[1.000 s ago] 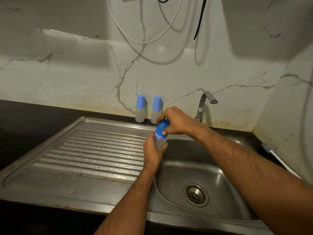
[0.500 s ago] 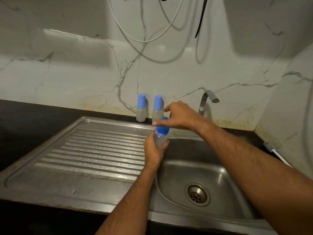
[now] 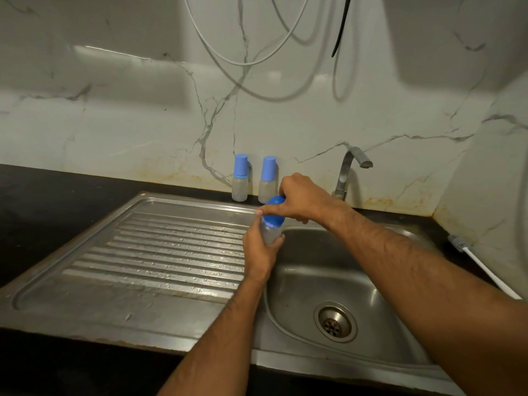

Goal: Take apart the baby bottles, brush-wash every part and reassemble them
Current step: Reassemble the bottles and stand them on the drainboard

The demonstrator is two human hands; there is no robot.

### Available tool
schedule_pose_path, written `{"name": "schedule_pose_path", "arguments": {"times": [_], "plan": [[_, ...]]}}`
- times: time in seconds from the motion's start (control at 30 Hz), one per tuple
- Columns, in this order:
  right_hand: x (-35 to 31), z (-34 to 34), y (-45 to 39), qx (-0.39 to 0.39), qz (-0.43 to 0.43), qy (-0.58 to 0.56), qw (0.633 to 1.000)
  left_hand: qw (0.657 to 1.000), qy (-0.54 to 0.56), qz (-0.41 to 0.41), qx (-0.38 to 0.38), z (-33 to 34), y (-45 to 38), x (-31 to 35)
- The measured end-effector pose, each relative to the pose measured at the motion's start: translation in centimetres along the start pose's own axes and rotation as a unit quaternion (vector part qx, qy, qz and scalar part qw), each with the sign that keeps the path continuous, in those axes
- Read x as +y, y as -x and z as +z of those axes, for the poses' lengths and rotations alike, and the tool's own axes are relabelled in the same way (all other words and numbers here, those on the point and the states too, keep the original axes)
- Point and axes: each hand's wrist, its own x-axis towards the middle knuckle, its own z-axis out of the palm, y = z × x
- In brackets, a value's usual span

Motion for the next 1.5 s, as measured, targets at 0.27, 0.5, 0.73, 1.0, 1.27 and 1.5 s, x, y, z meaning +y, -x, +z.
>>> {"name": "schedule_pose_path", "arguments": {"times": [0.27, 0.5, 0.73, 1.0, 1.27, 1.5], "plan": [[0.7, -2.5, -0.1, -0.003, -0.012, -0.076, 0.997, 1.000, 0.011, -0.005, 0.006, 0.0, -0.1, 0.4], [0.0, -0.9, -0.7, -0.001, -0.031, 0.009, 0.999, 1.000, 0.001, -0.029, 0.011, 0.4, 0.0, 0.3], [-0.9, 0.2, -0.3, 0.012, 0.026, 0.003, 1.000, 0.999, -0.015, -0.039, 0.023, -0.1, 0.1, -0.1], [-0.4, -2.9, -0.8, -0.071, -0.052, -0.012, 0.996, 0.999, 0.021, -0.036, 0.021, -0.6, -0.4, -0.1], [-0.5, -0.3, -1.1, -0.032, -0.055, 0.041, 0.997, 0.999, 0.031, -0.025, 0.027, -0.2, 0.1, -0.5], [-0.4, 1.1, -1.5, 0.005, -0.031, 0.025, 0.999, 0.999, 0.006, -0.034, 0.025, -0.2, 0.1, -0.7]]}}
